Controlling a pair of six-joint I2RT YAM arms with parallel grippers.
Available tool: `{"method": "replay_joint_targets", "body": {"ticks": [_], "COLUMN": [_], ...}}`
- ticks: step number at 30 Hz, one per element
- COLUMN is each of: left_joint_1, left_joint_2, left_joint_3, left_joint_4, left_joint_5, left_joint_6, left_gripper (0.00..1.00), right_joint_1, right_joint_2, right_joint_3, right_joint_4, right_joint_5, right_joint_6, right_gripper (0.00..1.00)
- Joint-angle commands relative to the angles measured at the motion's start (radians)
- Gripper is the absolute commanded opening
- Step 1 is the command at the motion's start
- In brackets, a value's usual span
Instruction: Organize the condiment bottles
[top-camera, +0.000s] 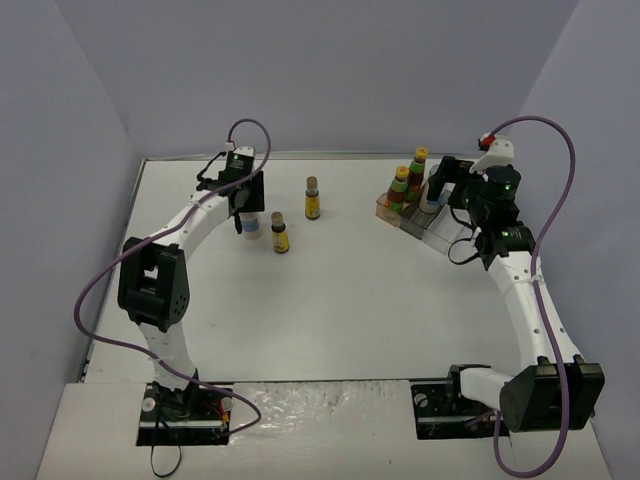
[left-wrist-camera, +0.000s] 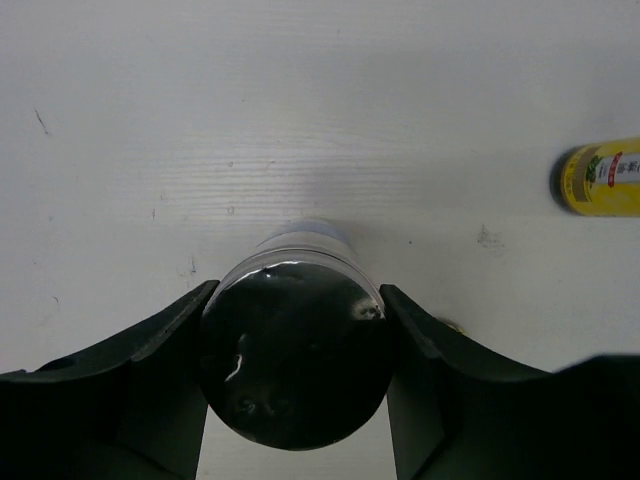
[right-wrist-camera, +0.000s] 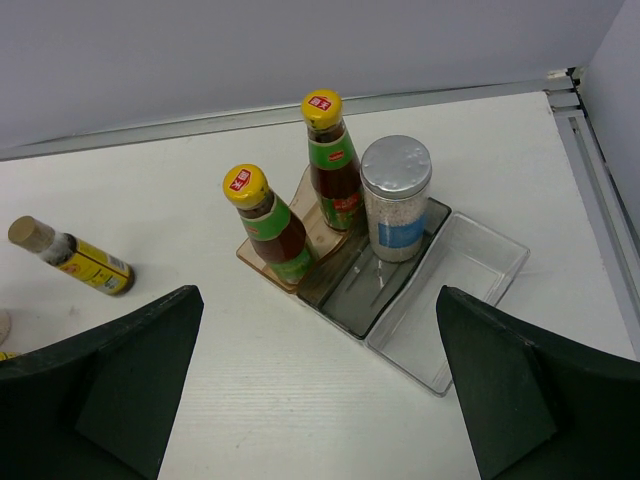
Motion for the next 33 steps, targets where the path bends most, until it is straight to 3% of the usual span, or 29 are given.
{"method": "replay_joint_targets", "body": {"ticks": [1,5,13,18,25,33], "left_joint_1": [-0.006,-0.006,-0.024,-0.181,-0.437,-0.490], "left_joint_2": [-0.106,-0.219,-0.494,-0.622,-0.501,-0.205], "left_joint_3": [0.000,-0.054,-0.229,-0.343,-0.202,0.082], "left_joint_4": [-0.020,-0.084,-0.223,-0.216,-0.160,-0.091], "left_joint_5": [-0.025,-0.025,0.089,0.160,0.126,0.107], "left_joint_6": [-0.011,0.014,0.057,0.075,0.033,0.059], "left_gripper": [0.30,0.18,0.14,0.14,0.14,0.14], "right_joint_1": [0.014,0.017,0.022,0.026,0.029,0.035], "right_joint_2": [-0.029,-0.032,-0.051,-0.062,-0.078,-0.108], "right_joint_3": [0.004,0.004,0.003,-0.004,-0.005,-0.027], "right_joint_4": [0.066,0.063,0.057,0.053,0.034,0.005], "right_joint_5": [-0.017,-0.019,-0.023,-0.031,-0.034,-0.050], "right_joint_6": [0.001,0.004,0.006,0.004,0.004,0.003], "right_gripper": [1.00,1.00,1.00,1.00,1.00,1.00]}}
